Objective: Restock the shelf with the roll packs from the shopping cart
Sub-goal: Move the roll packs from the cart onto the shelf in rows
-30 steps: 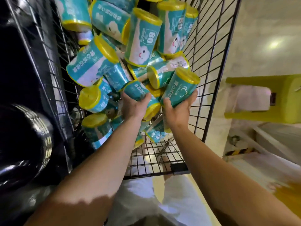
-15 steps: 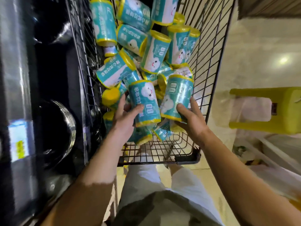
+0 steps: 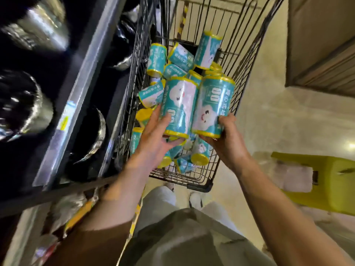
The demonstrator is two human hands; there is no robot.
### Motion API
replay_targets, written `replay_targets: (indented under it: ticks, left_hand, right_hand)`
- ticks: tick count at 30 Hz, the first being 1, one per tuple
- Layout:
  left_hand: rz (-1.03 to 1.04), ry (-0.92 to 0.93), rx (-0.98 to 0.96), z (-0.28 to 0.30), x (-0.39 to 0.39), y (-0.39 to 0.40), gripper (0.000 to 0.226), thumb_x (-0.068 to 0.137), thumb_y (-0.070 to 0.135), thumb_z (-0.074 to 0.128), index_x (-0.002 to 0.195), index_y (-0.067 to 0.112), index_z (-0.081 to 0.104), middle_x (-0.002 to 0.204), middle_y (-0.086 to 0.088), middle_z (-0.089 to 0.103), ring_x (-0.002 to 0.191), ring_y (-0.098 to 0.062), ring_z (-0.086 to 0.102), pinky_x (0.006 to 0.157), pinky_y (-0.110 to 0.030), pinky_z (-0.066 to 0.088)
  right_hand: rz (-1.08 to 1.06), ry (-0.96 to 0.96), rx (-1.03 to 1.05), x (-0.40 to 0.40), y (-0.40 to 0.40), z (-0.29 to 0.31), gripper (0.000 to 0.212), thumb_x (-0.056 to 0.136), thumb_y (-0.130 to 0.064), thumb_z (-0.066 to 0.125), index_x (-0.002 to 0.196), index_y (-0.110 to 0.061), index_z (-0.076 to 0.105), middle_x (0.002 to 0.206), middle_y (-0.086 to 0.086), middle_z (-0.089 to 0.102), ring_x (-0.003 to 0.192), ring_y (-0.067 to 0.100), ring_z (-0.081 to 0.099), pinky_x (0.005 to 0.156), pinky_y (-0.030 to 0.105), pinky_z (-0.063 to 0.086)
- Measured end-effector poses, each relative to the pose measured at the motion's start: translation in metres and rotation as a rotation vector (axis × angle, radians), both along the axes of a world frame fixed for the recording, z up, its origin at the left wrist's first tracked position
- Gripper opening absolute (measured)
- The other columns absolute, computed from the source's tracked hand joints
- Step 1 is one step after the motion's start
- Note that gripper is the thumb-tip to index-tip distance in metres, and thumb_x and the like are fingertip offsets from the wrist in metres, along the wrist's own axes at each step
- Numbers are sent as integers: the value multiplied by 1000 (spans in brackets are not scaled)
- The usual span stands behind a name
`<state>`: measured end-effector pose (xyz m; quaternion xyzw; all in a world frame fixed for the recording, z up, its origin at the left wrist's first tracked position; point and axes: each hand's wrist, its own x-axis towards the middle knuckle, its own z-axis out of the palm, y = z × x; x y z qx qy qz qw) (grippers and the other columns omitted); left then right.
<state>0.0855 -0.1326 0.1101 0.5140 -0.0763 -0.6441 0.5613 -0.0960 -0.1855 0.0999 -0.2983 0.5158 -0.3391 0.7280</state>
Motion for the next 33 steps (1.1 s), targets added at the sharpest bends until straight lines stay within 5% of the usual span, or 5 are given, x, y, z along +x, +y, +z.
replay_targets:
  ticks: [5,9,14,19,33]
  left_hand:
    - [72,-265,-176,28,-36,50,78,64,14,78,134,31,47,112,6,72,100,-19,70,75,-40,60]
    - [331,-383,-176,56,-50,97,68,46,29,81,107,20,52,88,5,72,79,-18,68,69,-38,55]
    - [534,-470,-247,84,-41,164,58,48,18,80,103,15,59,96,-7,66,91,-26,63,80,-41,50]
    - [652,-577,-193,110,-31,231,54,59,-1,71,110,11,60,92,-10,69,82,-25,68,72,-35,55]
    - [1251,-899,-43,167,18,454,64,46,33,81,108,25,65,95,7,70,85,-11,66,75,-31,54]
  right_hand:
    - [148,23,-189,-14,34,22,46,95,-16,66,133,-15,41,122,7,66,97,16,72,80,29,57]
    - [221,3,-247,-24,64,31,60,72,-28,80,123,-20,48,120,9,69,105,25,71,91,46,58]
    - [278,-45,-331,-25,99,46,72,63,-28,80,127,-17,49,114,12,71,98,29,70,87,48,57]
    - [405,-90,-407,-10,135,68,73,63,-30,81,127,-17,49,113,5,71,98,20,72,80,35,58]
    - [878,-360,-439,126,306,121,68,58,-33,78,122,-30,55,110,-4,73,104,20,70,93,46,55]
